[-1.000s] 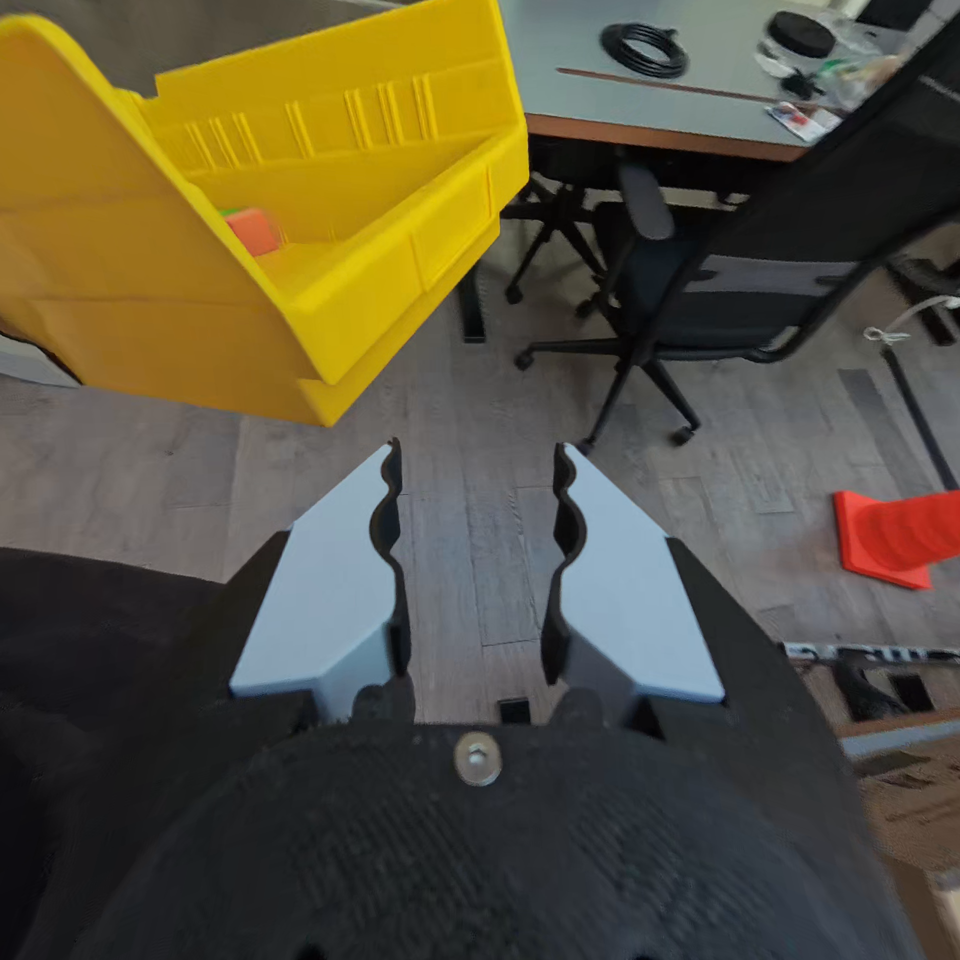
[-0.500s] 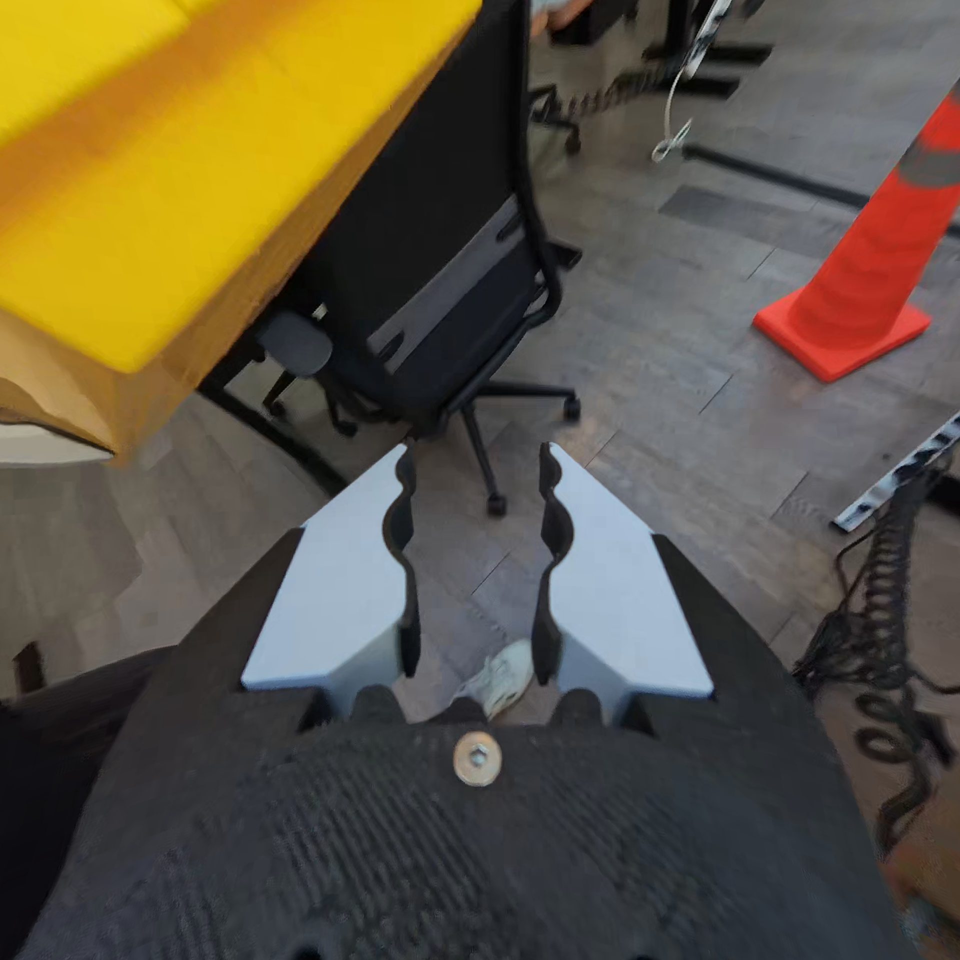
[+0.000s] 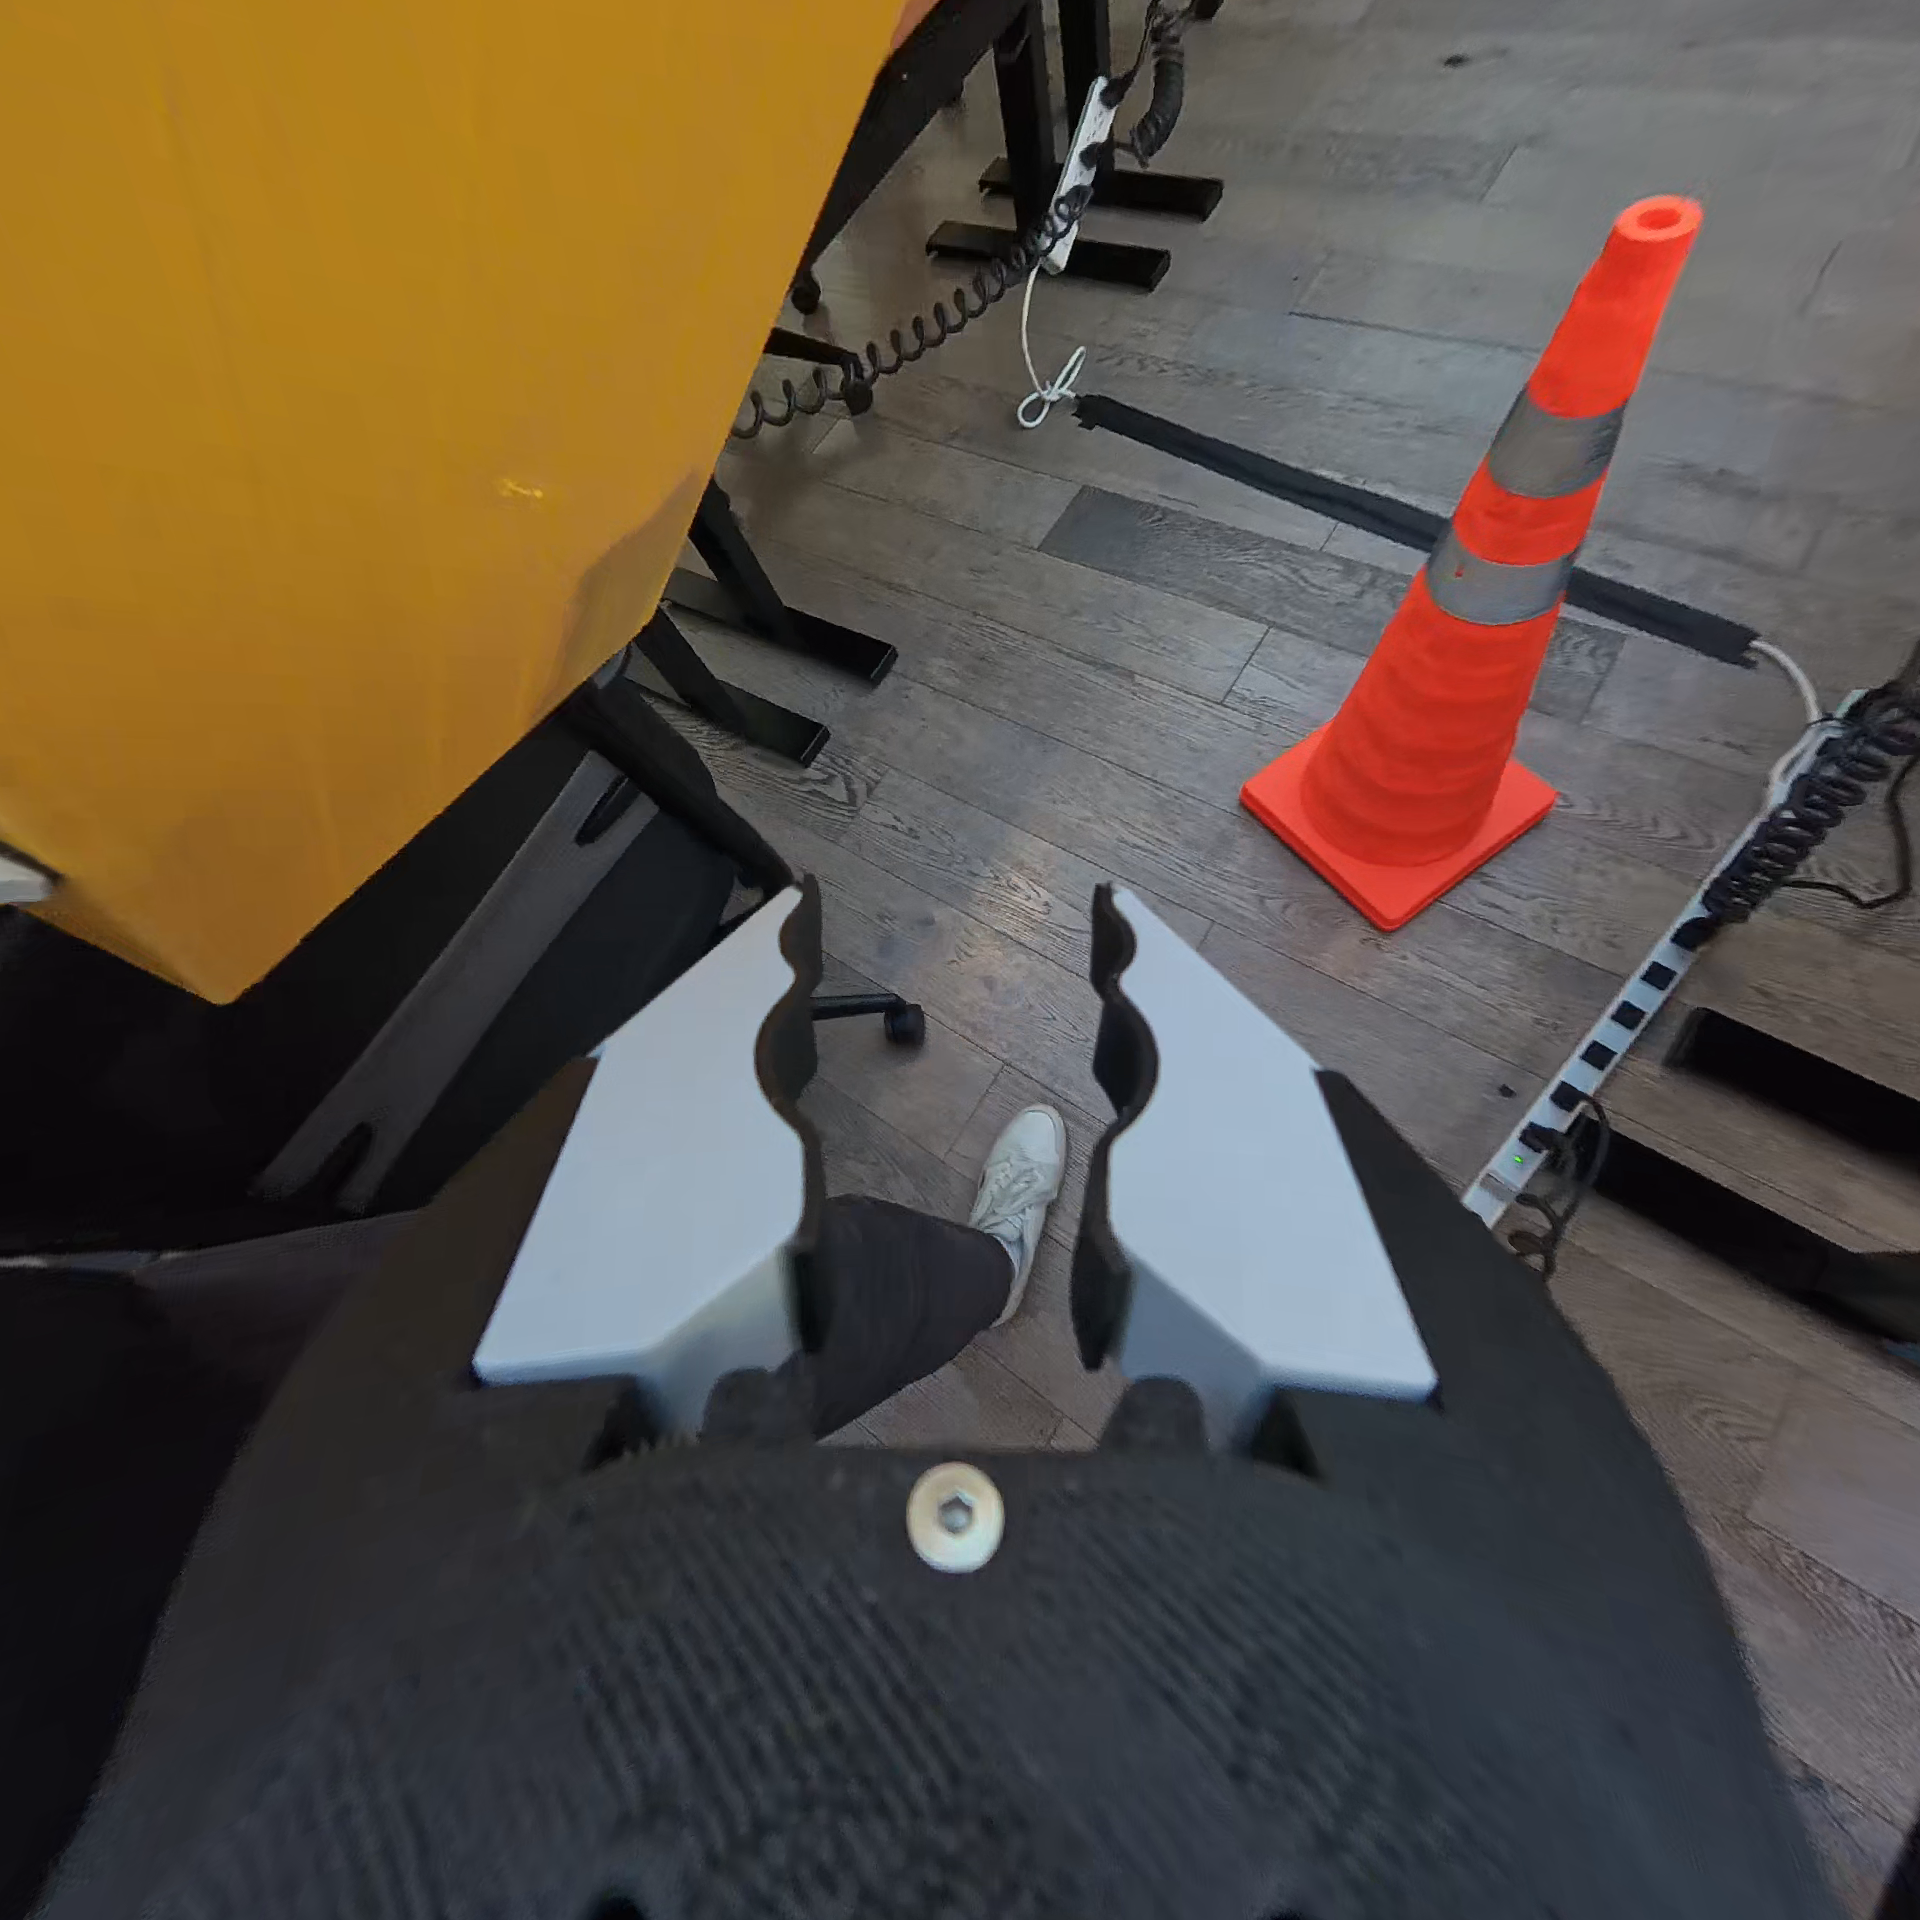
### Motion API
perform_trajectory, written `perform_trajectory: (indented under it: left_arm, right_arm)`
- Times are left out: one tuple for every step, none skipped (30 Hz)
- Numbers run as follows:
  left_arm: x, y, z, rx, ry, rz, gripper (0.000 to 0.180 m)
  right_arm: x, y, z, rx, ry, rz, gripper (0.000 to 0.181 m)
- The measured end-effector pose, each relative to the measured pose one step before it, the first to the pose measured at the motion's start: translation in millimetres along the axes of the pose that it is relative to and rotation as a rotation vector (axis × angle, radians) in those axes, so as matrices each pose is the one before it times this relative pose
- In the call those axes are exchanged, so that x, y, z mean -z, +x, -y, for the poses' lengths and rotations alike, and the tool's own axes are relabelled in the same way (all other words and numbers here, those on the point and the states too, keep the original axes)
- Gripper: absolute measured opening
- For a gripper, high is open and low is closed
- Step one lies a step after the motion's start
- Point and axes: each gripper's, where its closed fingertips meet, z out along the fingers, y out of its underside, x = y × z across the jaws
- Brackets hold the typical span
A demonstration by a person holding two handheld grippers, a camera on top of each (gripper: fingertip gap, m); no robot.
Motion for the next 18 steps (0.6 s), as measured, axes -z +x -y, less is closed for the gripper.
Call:
perform_trajectory:
  left_arm:
    - [-1.52,-28.74,16.86,0.0147,0.0120,-0.0070,0.016]
    - [-0.54,-28.18,16.96,0.0099,0.0068,-0.0023,0.016]
    - [-0.41,-28.10,16.18,0.0084,0.0003,0.0006,0.015]
    - [-0.49,-27.20,15.70,0.0020,-0.0046,0.0038,0.015]
    - [0.96,-26.38,14.73,-0.0035,-0.0056,0.0069,0.015]
    - [0.07,-26.61,13.76,-0.0040,-0.0022,0.0107,0.015]
    - [0.27,-26.35,13.32,-0.0023,0.0041,0.0149,0.015]
    - [-0.79,-27.85,12.60,-0.0016,0.0079,0.0180,0.015]
    - [-3.27,-27.51,11.97,0.0018,0.0061,0.0174,0.015]
    - [-4.09,-27.29,10.45,0.0045,0.0029,0.0143,0.015]
    - [-5.15,-28.65,10.34,0.0065,0.0039,0.0123,0.015]
    - [-7.91,-29.41,9.76,0.0086,0.0082,0.0119,0.015]
    - [-2.80,-32.69,13.67,0.0105,0.0117,0.0121,0.015]
    - [-9.63,-29.96,9.82,0.0104,0.0075,0.0152,0.015]
    - [-10.56,-29.81,9.98,0.0099,-0.0009,0.0183,0.015]
    - [-10.30,-30.36,10.05,0.0104,-0.0087,0.0225,0.015]
    - [-10.60,-30.97,12.47,0.0165,-0.0166,0.0251,0.015]
    - [-11.53,-28.14,11.78,0.0181,-0.0245,0.0262,0.015]
  right_arm:
    - [-23.07,10.17,26.58,-0.0155,-0.0153,0.0296,0.049]
    - [-19.52,6.41,32.56,-0.0073,0.0108,0.0414,0.045]
    - [-17.51,6.02,33.71,0.0022,0.0300,0.0343,0.042]
    - [-18.18,8.85,30.46,0.0097,0.0273,0.0136,0.041]
    - [-19.69,11.52,26.07,0.0145,0.0131,-0.0028,0.043]
    - [-20.61,12.29,22.56,0.0168,0.0045,-0.0094,0.044]
    - [-21.37,12.23,20.46,0.0179,0.0044,-0.0100,0.046]
    - [-22.25,12.15,18.39,0.0199,0.0027,-0.0079,0.047]
    - [-23.46,12.98,15.46,0.0244,-0.0072,-0.0054,0.047]
    - [-24.51,14.63,12.62,0.0288,-0.0214,-0.0056,0.048]
    - [-25.75,16.60,10.39,0.0273,-0.0314,-0.0063,0.048]
    - [-26.15,16.91,9.72,0.0188,-0.0310,-0.0010,0.049]
    - [-26.34,16.05,10.50,0.0063,-0.0204,0.0096,0.049]
    - [-26.61,15.06,11.97,-0.0063,-0.0072,0.0207,0.049]
    - [-26.48,14.44,13.26,-0.0161,0.0003,0.0288,0.050]
    - [-25.79,14.96,13.81,-0.0188,-0.0010,0.0292,0.051]
    - [-24.52,16.00,14.49,-0.0176,-0.0097,0.0202,0.053]
    - [-21.30,16.17,17.01,-0.0170,-0.0115,0.0139,0.053]
